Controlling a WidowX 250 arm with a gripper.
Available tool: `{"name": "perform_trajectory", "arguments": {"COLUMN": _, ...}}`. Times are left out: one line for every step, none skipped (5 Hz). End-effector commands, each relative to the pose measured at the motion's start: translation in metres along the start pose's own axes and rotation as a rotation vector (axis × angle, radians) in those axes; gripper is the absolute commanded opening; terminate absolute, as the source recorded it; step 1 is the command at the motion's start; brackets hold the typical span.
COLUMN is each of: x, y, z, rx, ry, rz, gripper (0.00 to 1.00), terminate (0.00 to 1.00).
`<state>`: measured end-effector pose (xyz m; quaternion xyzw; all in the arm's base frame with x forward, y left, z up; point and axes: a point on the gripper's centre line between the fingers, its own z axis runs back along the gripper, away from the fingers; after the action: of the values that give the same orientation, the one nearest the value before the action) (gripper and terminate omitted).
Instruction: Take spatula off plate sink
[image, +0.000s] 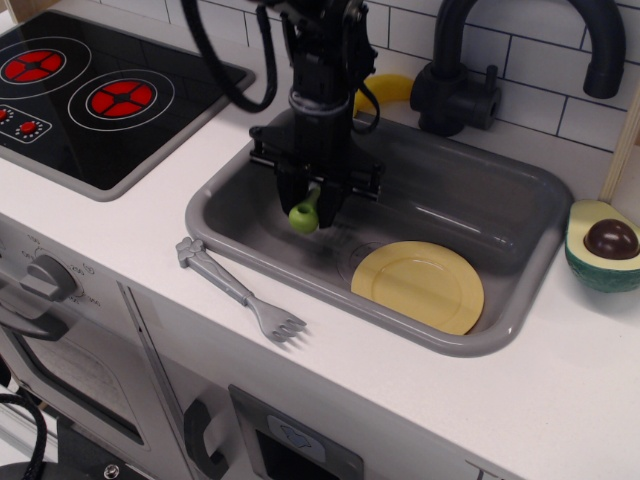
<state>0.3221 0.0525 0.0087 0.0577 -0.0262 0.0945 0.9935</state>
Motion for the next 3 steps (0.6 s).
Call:
{"name": "perform_trajectory", "arguments": {"x": 0.013, "y": -0.003, "z": 0.022, "rx": -0.036, "ry": -0.019, "rz": 0.060, "gripper": 1.00, "terminate": 0.00}}
{"name": "perform_trajectory", "arguments": {"x": 0.015, "y": -0.005, "z": 0.035, "rx": -0.056, "ry": -0.011, "rz": 0.104, "gripper": 1.00, "terminate": 0.00}}
{"name": "perform_trajectory", "arguments": {"x": 0.013, "y": -0.010, "z": 0.064, "rx": -0.089, "ry": -0.041, "rz": 0.160, "gripper": 1.00, "terminate": 0.00}}
